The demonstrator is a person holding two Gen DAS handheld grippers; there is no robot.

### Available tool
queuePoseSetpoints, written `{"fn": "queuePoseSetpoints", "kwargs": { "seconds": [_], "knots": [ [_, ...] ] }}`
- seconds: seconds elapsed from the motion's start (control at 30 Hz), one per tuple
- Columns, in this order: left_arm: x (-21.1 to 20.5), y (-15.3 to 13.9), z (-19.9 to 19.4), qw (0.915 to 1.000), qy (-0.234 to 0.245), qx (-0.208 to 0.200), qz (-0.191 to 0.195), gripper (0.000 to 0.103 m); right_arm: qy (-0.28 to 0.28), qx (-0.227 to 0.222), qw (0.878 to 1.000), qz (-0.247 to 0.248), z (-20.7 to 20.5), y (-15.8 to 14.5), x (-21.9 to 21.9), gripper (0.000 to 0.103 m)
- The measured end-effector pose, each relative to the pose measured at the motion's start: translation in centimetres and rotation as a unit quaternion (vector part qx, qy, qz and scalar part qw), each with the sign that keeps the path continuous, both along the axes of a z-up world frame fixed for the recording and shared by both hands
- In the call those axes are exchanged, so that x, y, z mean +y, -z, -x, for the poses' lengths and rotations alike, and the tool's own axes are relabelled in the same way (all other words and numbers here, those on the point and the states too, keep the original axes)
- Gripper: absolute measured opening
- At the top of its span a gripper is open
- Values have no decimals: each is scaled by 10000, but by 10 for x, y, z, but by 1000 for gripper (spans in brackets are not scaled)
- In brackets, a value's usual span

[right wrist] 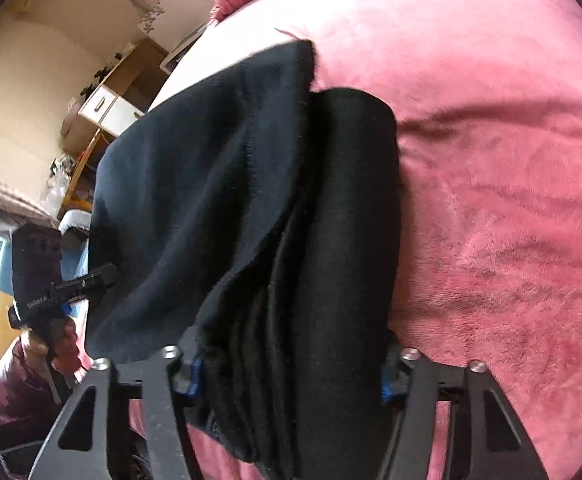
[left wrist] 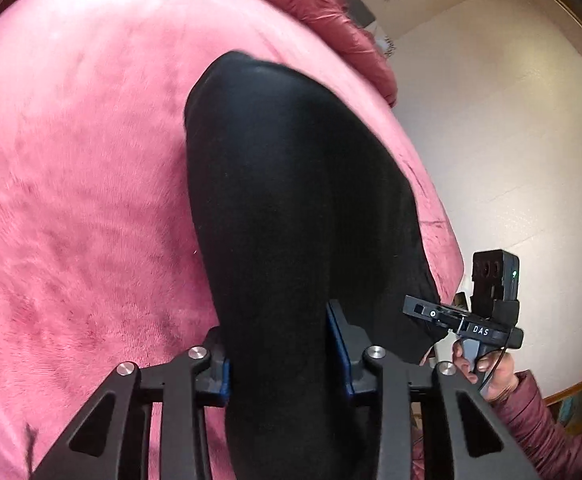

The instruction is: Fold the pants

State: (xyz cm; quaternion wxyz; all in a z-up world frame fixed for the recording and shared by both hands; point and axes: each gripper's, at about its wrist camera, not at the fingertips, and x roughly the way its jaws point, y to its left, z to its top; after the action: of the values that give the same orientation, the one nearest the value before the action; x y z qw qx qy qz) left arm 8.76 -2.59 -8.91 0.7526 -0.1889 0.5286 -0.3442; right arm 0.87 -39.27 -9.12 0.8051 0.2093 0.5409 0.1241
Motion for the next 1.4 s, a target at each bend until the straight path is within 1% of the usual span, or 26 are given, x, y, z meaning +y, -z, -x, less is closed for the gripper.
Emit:
{"fn": "queuePoseSetpoints", "kwargs": {
  "seconds": [0.07, 0.13, 0.17, 0.27, 0.4, 0.5, 0.53, 0.7, 0.73, 0.8, 0.87, 0.9, 0.93, 1.0, 1.03, 1.07, 1.1, 1.17, 1.23, 1.27, 1.3, 1.33, 1.37, 1.4],
  "knots": [
    [2, -12, 4, 9999, 29, -169, -9, 37, -41, -95, 9999, 8, 1, -10, 7, 50],
    [8, -23, 8, 9993, 15, -368, -11, 36, -103, -266, 9996, -58, 1, -25, 15, 49],
    [12, -30, 8, 9990, -15, -456, -1, 36, -137, -344, 9993, -70, -2, -32, 27, 49],
    [31, -46, -4, 9977, -170, -660, -4, 36, -283, -570, 9979, -127, -14, -46, 44, 49],
    [49, -63, -32, 9944, -376, -959, -240, 37, -437, -858, 9952, -150, -61, -60, 72, 49],
    [62, -70, -63, 9917, -554, -1073, -433, 37, -485, -938, 9943, -156, -96, -59, 90, 49],
    [66, -71, -73, 9908, -619, -1089, -505, 37, -507, -953, 9940, -154, -114, -59, 99, 49],
    [80, -67, -121, 9870, -792, -1166, -771, 37, -553, -1007, 9933, -145, -173, -56, 124, 49],
    [81, -67, -130, 9866, -810, -1163, -808, 37, -538, -1002, 9934, -169, -180, -57, 126, 49],
    [81, -56, -145, 9873, -884, -1024, -832, 38, -536, -969, 9937, -182, -191, -52, 125, 49],
    [82, -35, -158, 9885, -917, -741, -948, 39, -502, -809, 9953, -198, -205, -36, 125, 49],
    [85, -24, -160, 9889, -946, -550, -1010, 40, -477, -722, 9961, -190, -203, -28, 118, 49],
    [88, -16, -159, 9886, -987, -447, -1046, 42, -470, -528, 9974, -131, -208, -13, 120, 49],
    [93, -4, -154, 9886, -1144, -435, -880, 48, -506, -463, 9976, -47, -212, 3, 120, 52],
    [95, 1, -150, 9887, -1223, -377, -781, 50, -424, -460, 9979, -185, -210, 10, 115, 55],
    [95, 4, -150, 9882, -1279, -356, -770, 51, -339, -454, 9976, -401, -209, 13, 109, 55],
    [94, 4, -149, 9875, -1308, -374, -797, 51, -339, -446, 9974, -450, -210, 14, 108, 55],
    [87, 2, -153, 9853, -1301, -476, -1001, 52, -462, -433, 9975, -320, -214, 7, 113, 53],
    [86, 3, -150, 9838, -1297, -514, -1121, 56, -587, -401, 9974, -129, -216, 6, 116, 53],
    [78, 4, -157, 9837, -1311, -514, -1117, 60, -591, -380, 9975, -115, -215, 6, 120, 54],
    [76, 4, -161, 9830, -1351, -521, -1133, 69, -540, -382, 9977, -160, -215, 10, 118, 54],
    [76, 4, -163, 9809, -1436, -507, -1210, 72, -453, -370, 9980, -254, -215, 12, 117, 56],
    [75, 3, -164, 9799, -1488, -489, -1238, 73, -391, -372, 9981, -292, -215, 13, 117, 57],
    [74, -1, -160, 9786, -1522, -508, -1285, 73, -369, -419, 9982, -203, -213, 11, 121, 58]
  ]
}}
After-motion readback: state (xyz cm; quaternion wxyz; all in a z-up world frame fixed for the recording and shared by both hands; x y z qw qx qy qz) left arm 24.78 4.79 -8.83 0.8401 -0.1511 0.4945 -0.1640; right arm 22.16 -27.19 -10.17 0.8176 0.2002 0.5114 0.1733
